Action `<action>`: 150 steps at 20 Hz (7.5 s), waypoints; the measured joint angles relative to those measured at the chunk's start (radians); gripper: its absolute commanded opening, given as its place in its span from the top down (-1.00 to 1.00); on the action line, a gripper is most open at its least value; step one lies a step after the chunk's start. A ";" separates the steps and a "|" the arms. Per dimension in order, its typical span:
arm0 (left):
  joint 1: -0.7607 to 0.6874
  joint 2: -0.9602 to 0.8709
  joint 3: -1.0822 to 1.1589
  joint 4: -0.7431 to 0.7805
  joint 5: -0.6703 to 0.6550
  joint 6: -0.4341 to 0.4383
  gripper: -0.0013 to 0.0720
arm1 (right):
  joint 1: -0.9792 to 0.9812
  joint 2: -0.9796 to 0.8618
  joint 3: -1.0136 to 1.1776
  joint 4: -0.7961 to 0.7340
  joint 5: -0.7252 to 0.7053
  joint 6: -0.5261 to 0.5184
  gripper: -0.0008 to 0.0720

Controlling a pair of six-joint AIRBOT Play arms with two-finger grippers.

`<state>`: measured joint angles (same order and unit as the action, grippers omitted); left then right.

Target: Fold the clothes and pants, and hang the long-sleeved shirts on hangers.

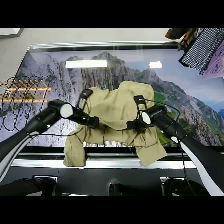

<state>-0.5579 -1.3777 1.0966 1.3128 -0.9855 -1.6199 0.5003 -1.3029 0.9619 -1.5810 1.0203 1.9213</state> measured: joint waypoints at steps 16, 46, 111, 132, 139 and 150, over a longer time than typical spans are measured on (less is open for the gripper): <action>-0.130 -0.146 0.001 0.254 0.230 -0.375 -0.48 | 0.000 0.010 0.000 0.157 0.027 0.076 0.90; 0.041 0.178 0.708 0.117 -0.465 -0.162 0.92 | 0.001 0.133 0.941 0.043 0.485 0.130 0.91; 1.026 -0.132 -0.010 0.094 -0.106 0.504 -0.19 | 0.001 0.166 0.108 0.075 0.080 0.273 0.91; 0.984 -0.096 0.078 0.049 -0.126 0.513 0.92 | 0.001 0.166 0.108 0.055 0.080 0.276 0.91; 0.885 0.075 0.225 0.036 -0.137 0.513 0.93 | 0.001 0.166 0.108 0.022 0.080 0.275 0.91; 0.562 0.555 -0.033 0.058 -0.283 0.538 0.93 | 0.001 0.166 0.108 -0.095 0.079 0.358 0.91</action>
<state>0.0036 -0.8230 1.0634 1.3708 -1.2682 -1.0817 0.5014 -1.1370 1.0702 -1.6764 1.0992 2.2795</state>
